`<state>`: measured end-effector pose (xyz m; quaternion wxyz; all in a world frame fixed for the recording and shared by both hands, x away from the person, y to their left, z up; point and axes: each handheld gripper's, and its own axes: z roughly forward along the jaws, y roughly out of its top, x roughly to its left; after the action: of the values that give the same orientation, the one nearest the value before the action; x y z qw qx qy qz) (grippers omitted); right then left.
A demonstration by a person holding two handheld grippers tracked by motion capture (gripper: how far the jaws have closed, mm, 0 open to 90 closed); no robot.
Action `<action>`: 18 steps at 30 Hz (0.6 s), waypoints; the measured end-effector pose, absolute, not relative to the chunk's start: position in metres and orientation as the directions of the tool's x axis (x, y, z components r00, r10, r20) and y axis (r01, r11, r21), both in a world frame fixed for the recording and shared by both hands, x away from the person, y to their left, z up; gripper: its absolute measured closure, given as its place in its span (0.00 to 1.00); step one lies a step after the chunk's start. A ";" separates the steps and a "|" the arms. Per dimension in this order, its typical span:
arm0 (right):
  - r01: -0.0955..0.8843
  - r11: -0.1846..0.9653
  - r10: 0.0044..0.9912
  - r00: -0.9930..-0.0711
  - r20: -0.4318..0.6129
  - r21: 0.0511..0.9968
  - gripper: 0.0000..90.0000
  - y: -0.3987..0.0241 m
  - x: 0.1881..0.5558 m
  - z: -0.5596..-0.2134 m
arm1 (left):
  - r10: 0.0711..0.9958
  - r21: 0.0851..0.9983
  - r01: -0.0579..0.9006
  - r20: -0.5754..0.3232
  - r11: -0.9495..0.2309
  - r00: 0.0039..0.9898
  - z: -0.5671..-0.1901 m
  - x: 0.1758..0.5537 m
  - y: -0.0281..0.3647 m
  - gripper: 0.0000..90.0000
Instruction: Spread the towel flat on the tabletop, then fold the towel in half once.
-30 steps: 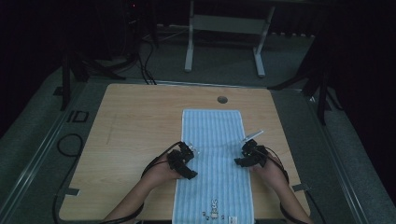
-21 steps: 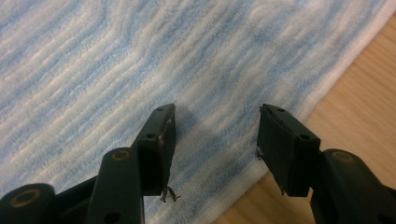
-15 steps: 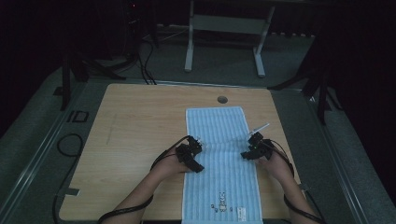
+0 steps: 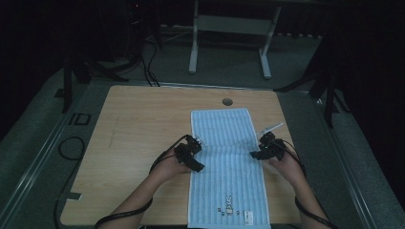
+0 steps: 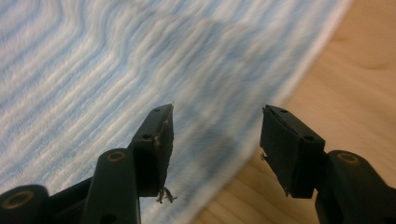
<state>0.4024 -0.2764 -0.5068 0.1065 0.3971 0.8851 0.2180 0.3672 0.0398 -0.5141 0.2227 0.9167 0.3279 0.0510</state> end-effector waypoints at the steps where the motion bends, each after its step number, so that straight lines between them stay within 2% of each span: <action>1: 0.659 0.579 0.756 -0.655 -0.014 0.479 0.47 -0.280 0.404 -0.503 | 0.638 0.451 0.588 -0.053 -0.671 0.768 -0.512 0.369 0.044 0.38; 9: 0.691 0.492 0.812 -0.584 0.008 0.529 0.47 -0.297 0.428 -0.487 | 0.740 0.497 0.663 -0.062 -0.560 0.670 -0.504 0.398 0.062 0.38; 18: 0.749 0.463 0.852 -0.523 -0.005 0.475 0.50 -0.292 0.467 -0.505 | 0.803 0.494 0.737 -0.119 -0.461 0.583 -0.520 0.441 0.069 0.38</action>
<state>0.4670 -0.2924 -0.5047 0.1218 0.4727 0.8466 0.2123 0.4411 0.0686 -0.5198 0.2554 0.8523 0.4517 0.0653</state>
